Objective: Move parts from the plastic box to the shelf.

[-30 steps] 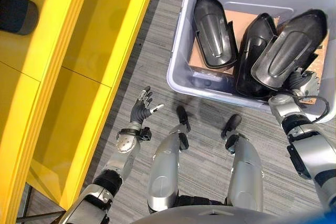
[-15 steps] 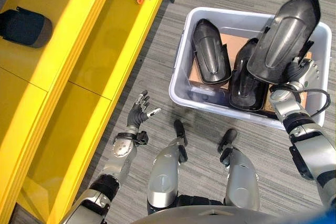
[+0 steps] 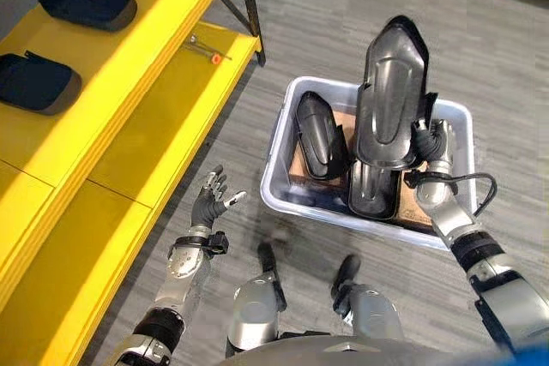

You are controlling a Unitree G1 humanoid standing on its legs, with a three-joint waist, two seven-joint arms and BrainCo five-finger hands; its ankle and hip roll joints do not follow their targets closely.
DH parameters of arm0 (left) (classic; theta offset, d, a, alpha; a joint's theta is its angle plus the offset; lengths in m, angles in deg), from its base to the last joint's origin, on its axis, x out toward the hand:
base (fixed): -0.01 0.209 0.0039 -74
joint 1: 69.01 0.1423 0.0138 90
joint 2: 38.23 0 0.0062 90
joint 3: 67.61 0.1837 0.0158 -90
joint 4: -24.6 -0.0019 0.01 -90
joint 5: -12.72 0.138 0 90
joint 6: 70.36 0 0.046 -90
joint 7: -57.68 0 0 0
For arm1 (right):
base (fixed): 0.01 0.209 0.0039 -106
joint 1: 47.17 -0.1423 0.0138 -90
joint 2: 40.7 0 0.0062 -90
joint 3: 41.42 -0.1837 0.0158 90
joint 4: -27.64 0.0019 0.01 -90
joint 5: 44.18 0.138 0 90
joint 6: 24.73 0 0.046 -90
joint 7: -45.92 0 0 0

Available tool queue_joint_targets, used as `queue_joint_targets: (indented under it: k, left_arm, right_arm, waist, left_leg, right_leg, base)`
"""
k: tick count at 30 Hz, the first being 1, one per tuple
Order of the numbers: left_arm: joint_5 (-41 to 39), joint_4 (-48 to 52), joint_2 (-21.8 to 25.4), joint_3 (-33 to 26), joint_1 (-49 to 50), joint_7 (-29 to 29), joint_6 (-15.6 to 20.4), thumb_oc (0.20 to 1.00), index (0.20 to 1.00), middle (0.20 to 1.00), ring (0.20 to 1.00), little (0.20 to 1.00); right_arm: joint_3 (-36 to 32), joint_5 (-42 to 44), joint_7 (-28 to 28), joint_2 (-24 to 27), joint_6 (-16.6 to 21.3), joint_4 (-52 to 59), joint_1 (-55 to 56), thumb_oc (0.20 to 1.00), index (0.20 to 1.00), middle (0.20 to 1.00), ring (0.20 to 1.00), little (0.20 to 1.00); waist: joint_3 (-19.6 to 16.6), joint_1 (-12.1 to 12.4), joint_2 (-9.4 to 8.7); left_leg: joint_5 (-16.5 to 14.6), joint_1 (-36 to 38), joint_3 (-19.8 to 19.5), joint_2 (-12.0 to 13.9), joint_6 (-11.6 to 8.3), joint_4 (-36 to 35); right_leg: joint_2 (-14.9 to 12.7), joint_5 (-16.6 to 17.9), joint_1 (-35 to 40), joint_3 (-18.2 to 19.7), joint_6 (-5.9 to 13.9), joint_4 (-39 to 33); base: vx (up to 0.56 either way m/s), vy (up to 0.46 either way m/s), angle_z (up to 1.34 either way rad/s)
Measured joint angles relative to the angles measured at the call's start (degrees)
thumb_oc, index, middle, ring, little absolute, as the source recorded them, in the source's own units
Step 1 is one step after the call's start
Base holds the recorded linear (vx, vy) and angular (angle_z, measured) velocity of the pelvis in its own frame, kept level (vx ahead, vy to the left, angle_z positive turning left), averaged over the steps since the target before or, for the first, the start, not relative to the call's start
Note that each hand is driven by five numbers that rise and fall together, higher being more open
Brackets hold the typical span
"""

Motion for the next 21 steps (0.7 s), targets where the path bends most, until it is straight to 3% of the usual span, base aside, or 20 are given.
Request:
queue_joint_targets:
  k: [10, 21]
  left_arm:
    - [1.9, 0.0, -1.5, -0.7, 5.1, 0.0, -0.8, 1.0, 1.0, 1.0, 1.0, 1.0]
    - [2.6, -0.2, -2.1, -2.2, 6.2, -0.3, -1.3, 1.0, 1.0, 1.0, 1.0, 1.0]
  right_arm:
    - [2.4, -6.8, 4.3, -0.2, 1.2, 6.5, 4.0, 0.2, 0.2, 0.2, 0.2, 0.2]
    - [5.2, -6.9, 11.7, -0.3, 1.3, 9.7, 3.9, 0.2, 0.2, 0.2, 0.2, 0.2]
  waist:
    - [-6.4, -0.5, -0.17]
    - [-7.3, -0.5, -0.38]
  left_leg:
    - [-0.5, 3.0, 0.0, -0.2, -0.44, -1.3]
    - [-0.6, 4.9, 0.2, -1.0, -0.35, -2.3]
  right_leg:
    - [0.5, 0.3, 3.5, 0.0, 0.74, -2.3]
    - [0.7, 0.8, 5.6, -0.1, 1.29, -4.1]
  base:
    - [0.06, 0.015, 0.0]
    - [0.01, 0.062, 0.0]
